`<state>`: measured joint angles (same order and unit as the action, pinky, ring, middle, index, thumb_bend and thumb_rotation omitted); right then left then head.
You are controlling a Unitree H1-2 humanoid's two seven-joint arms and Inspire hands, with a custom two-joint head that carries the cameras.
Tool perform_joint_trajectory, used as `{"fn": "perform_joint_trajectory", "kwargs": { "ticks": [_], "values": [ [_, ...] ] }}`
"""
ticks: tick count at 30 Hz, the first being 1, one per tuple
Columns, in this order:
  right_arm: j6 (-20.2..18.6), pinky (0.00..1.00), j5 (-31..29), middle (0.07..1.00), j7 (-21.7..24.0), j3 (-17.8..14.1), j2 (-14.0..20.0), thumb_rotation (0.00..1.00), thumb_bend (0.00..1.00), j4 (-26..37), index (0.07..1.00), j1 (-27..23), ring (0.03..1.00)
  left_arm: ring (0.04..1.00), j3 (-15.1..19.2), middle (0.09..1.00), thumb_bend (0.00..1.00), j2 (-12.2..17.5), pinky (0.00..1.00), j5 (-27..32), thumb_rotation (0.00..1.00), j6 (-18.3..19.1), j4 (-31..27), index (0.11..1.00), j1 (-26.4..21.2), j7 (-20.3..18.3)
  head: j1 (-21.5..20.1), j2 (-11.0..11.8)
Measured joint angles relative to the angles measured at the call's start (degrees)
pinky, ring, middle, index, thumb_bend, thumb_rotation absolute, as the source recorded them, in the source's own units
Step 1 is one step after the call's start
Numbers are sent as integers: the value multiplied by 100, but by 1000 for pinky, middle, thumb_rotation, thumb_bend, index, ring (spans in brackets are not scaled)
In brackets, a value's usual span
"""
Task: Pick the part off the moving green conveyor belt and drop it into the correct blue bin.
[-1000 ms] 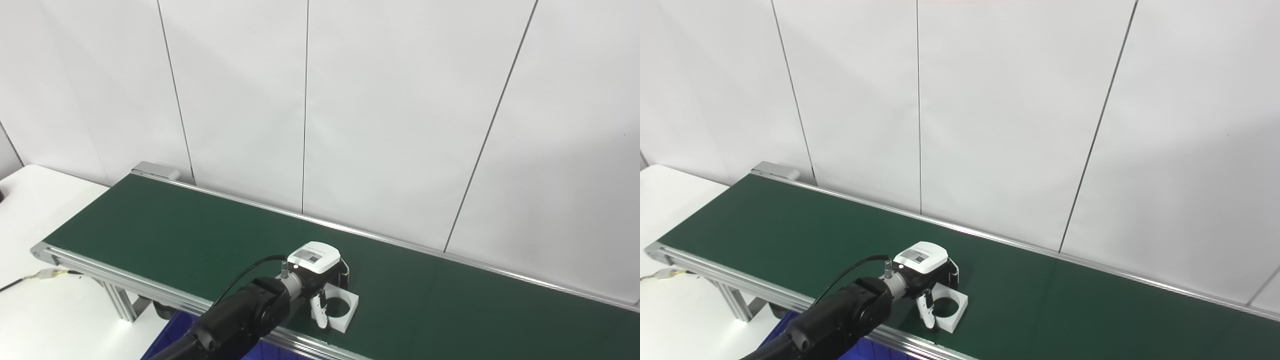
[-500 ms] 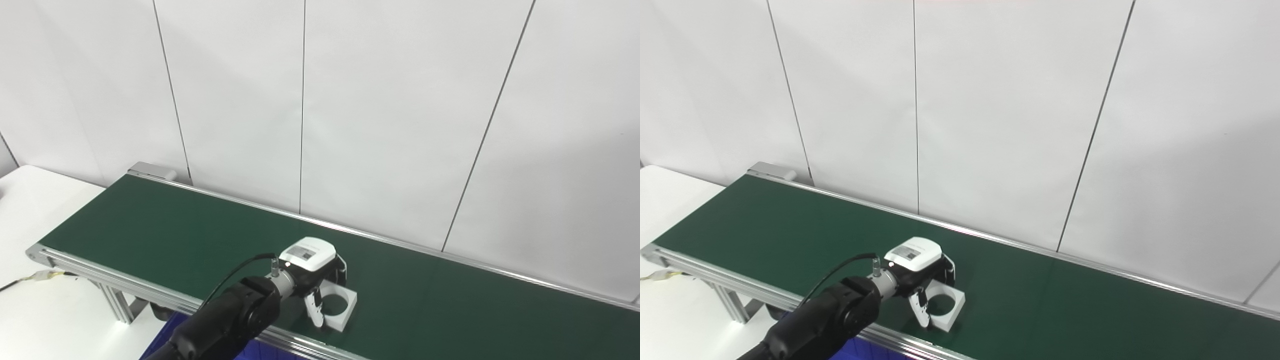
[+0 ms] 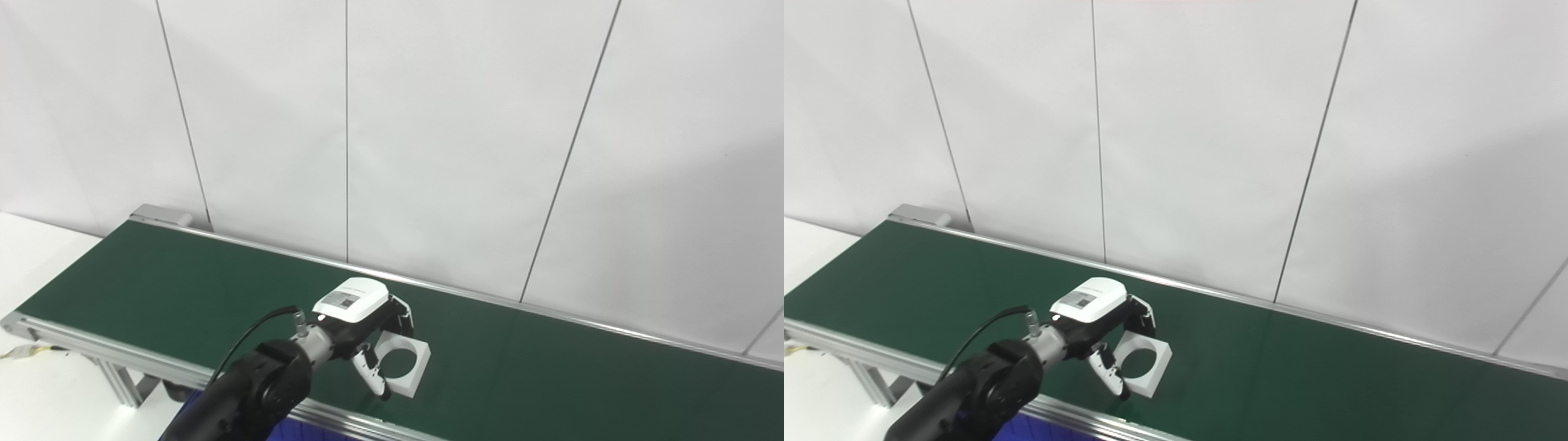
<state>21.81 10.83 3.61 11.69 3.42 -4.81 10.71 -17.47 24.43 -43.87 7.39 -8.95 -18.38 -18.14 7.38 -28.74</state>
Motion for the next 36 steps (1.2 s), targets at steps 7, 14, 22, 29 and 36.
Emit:
{"fn": "perform_joint_trajectory", "kwargs": {
  "ticks": [7, 14, 22, 29, 36],
  "values": [
    [-21, 736, 2, 814, 16, 8, 26, 230, 584, 158, 863, 18, 800, 558, 254, 467, 522, -3, 757, 428, 0, -11, -528, 511, 218, -119, -386, -290],
    [-108, 728, 0, 815, 41, 19, 20, 302, 612, 193, 866, 20, 804, 532, 629, 460, 522, -4, 744, 1203, 0, -40, -1089, 512, 508, -238, -835, -668],
    [-268, 737, -8, 821, 44, 16, -7, 477, 703, 141, 876, 8, 805, 500, 851, 455, 523, -5, 718, 1779, 0, -255, -1459, 515, 875, -236, -1107, -1106],
    [-427, 735, 9, 818, 42, 9, -9, 545, 737, 216, 874, -3, 801, 516, 970, 457, 523, -4, 739, 2336, 0, -260, -1761, 510, 1326, -308, -1291, -1370],
    [-598, 731, 2, 813, 45, 9, -12, 538, 737, 343, 874, -14, 798, 528, 1085, 452, 523, 43, 755, 2519, 0, -386, -1869, 513, 1742, -339, -1345, -1538]
  ]
}}
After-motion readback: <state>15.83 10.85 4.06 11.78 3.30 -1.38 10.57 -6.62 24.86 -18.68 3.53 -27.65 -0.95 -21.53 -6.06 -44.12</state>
